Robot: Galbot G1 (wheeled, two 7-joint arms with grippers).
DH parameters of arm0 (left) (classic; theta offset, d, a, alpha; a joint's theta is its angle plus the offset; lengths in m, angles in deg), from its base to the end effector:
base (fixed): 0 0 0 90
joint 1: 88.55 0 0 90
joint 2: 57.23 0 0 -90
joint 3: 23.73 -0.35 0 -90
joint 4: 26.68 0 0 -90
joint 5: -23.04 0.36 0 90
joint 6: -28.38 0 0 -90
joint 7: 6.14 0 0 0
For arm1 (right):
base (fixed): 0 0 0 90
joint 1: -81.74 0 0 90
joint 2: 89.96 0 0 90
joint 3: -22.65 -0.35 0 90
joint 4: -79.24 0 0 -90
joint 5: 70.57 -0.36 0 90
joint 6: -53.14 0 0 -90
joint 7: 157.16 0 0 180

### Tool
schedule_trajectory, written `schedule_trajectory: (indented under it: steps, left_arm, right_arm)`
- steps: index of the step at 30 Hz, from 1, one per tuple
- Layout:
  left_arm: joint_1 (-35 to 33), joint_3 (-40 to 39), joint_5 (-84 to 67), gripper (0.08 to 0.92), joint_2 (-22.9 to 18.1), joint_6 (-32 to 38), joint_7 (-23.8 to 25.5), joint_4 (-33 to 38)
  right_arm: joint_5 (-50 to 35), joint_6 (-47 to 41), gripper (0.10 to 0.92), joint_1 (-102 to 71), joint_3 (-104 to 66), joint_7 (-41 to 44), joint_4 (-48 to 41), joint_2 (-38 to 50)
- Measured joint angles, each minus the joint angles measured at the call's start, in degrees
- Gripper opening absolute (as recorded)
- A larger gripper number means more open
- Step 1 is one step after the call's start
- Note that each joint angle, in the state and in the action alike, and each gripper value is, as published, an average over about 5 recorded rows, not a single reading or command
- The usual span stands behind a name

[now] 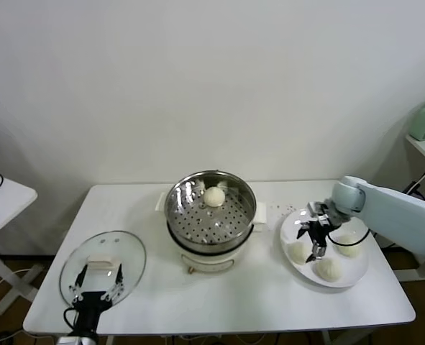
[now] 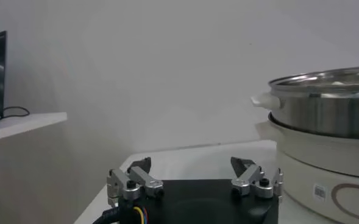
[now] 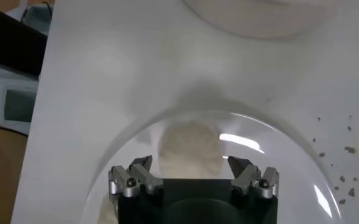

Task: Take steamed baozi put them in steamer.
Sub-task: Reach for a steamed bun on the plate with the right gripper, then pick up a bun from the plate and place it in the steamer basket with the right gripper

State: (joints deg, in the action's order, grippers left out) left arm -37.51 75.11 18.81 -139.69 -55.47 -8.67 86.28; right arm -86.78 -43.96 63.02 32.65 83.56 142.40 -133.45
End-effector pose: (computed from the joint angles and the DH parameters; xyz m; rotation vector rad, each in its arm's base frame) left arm 0.1283 0.0780 -0.3623 0.1672 -2.9757 -0.1886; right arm 0.5335 -0.1541 -0.2397 1.4161 -1.3256 1.1413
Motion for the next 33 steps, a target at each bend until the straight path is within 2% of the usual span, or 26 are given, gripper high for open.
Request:
schedule_trajectory:
  steps: [10, 19, 33]
  left_arm:
    - [0.3, -0.1, -0.1, 0.823, 0.0, -0.2, 0.0, -0.2]
    - [0.3, -0.1, -0.1, 0.823, 0.0, -0.3, 0.0, -0.1]
    - [0.3, -0.4, -0.1, 0.823, -0.1, -0.4, -0.1, 0.3]
  right_arm:
    - [0.5, -0.1, 0.816, -1.3, -0.6, 0.0, -1.8, -1.4]
    - [0.5, -0.1, 0.705, -1.9, -1.5, -0.2, -2.7, -2.1]
    - [-3.9, -1.0, 0.696, 3.3, 0.4, -0.3, -2.2, -1.0]
